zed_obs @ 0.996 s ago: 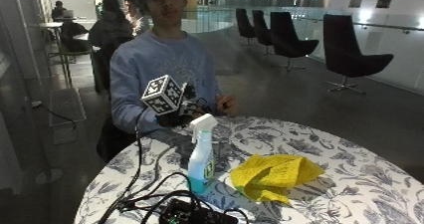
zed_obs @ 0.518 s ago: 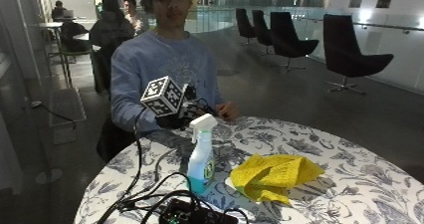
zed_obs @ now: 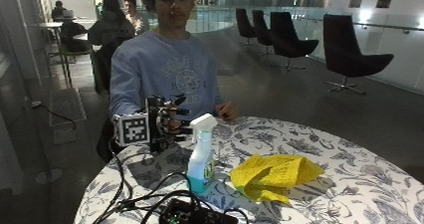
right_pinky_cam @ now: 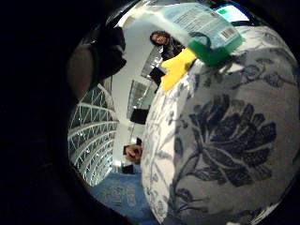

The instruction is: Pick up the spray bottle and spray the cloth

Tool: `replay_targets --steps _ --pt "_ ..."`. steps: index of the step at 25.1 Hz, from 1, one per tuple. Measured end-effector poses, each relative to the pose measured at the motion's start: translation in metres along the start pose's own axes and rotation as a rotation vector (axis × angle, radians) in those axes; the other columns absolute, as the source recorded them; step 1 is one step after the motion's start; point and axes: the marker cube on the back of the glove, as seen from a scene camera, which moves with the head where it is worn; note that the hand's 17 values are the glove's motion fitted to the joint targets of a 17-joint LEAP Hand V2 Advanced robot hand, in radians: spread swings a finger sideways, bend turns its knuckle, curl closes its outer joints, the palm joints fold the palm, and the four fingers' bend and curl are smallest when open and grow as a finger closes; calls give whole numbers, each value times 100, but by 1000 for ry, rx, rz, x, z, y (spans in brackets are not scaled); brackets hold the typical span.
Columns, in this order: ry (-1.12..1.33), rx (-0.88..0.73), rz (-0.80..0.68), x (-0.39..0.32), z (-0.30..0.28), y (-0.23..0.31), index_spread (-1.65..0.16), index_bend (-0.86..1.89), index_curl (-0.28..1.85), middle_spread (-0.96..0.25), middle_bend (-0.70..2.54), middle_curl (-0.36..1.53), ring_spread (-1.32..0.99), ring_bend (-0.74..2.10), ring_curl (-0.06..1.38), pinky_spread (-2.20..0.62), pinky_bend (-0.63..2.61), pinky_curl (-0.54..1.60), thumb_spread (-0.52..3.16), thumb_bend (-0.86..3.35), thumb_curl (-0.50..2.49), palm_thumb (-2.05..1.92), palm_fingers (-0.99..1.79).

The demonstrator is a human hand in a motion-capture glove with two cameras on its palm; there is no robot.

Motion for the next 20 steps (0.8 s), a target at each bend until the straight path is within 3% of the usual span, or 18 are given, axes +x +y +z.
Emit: replay_targets --steps 5,9,14,20 --pt "63 137 -42 14 -8 -15 -31 15 34 -4 36 33 -1 35 30 21 17 20 110 14 33 64 81" --pt "187 214 65 27 -16 -39 -31 13 33 -3 33 34 1 31 30 21 21 22 110 11 34 65 73" --pt "310 213 180 50 -15 -76 -34 9 32 0 24 33 3 19 29 21 35 29 106 6 34 64 45" --pt "370 212 227 70 -2 -110 -36 7 26 1 26 34 5 20 26 22 40 31 102 -1 33 62 40"
